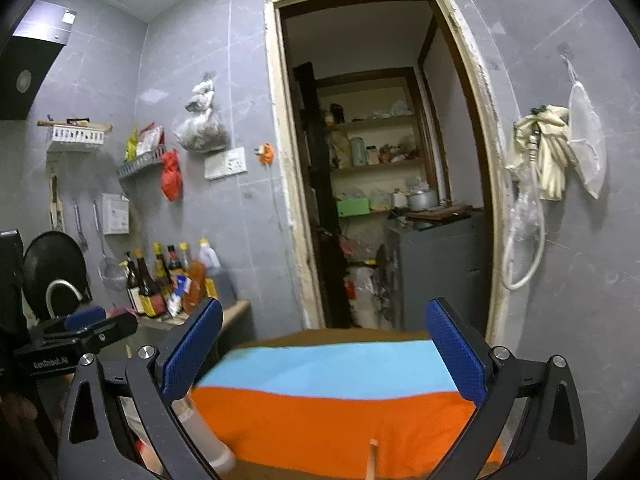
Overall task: Organize utensils
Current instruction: 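Open both grippers to release the items into the caddy, then move both tools back to the gold spoon and last chopstick, then grasp the chopstick with the left gripper while the right grips the gold spoon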
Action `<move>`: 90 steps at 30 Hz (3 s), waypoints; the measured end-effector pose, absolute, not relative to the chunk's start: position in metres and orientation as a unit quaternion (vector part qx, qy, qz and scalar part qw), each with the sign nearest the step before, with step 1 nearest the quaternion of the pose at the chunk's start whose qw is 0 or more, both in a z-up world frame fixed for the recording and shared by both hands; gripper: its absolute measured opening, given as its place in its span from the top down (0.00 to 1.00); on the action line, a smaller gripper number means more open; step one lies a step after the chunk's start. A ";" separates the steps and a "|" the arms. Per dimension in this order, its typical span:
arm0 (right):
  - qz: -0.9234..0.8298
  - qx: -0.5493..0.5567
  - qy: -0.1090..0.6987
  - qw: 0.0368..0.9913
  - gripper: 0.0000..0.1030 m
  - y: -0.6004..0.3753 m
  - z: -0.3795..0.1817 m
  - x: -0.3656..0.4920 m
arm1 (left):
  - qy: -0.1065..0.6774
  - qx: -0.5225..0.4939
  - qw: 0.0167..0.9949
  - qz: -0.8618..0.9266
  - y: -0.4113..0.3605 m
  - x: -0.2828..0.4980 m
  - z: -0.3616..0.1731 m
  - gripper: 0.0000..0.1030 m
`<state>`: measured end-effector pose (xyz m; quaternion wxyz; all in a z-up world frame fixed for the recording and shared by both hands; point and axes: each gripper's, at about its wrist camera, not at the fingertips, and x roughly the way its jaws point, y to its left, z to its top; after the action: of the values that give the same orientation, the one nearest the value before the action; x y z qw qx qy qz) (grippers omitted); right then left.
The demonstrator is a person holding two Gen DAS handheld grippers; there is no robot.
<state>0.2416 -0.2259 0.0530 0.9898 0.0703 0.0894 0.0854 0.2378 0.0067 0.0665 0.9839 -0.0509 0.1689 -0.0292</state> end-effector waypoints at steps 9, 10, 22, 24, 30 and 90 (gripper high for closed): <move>0.056 0.063 0.144 0.986 0.03 -0.296 0.015 0.241 | 0.208 -0.060 0.975 -0.051 -0.047 0.249 0.034 0.01; 0.053 0.064 0.151 0.985 0.03 -0.301 0.009 0.242 | 0.215 -0.061 0.973 -0.053 -0.053 0.251 0.029 0.01; 0.050 0.064 0.255 0.963 0.03 -0.329 -0.080 0.259 | 0.303 -0.068 0.949 -0.052 -0.079 0.275 -0.047 0.01; 0.055 0.064 0.269 0.959 0.03 -0.328 -0.094 0.263 | 0.321 -0.071 0.943 -0.051 -0.079 0.281 -0.059 0.01; 0.071 0.043 0.312 0.946 0.03 -0.316 -0.131 0.276 | 0.370 -0.069 0.926 -0.034 -0.082 0.298 -0.094 0.01; 0.055 0.037 0.431 0.900 0.45 -0.311 -0.191 0.325 | 0.465 -0.090 0.864 -0.170 -0.129 0.342 -0.145 0.49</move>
<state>0.3255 -0.3112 -0.1912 0.8997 0.0369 0.4315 0.0548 0.3424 -0.1293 -0.1448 0.8644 -0.0896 0.4645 -0.1701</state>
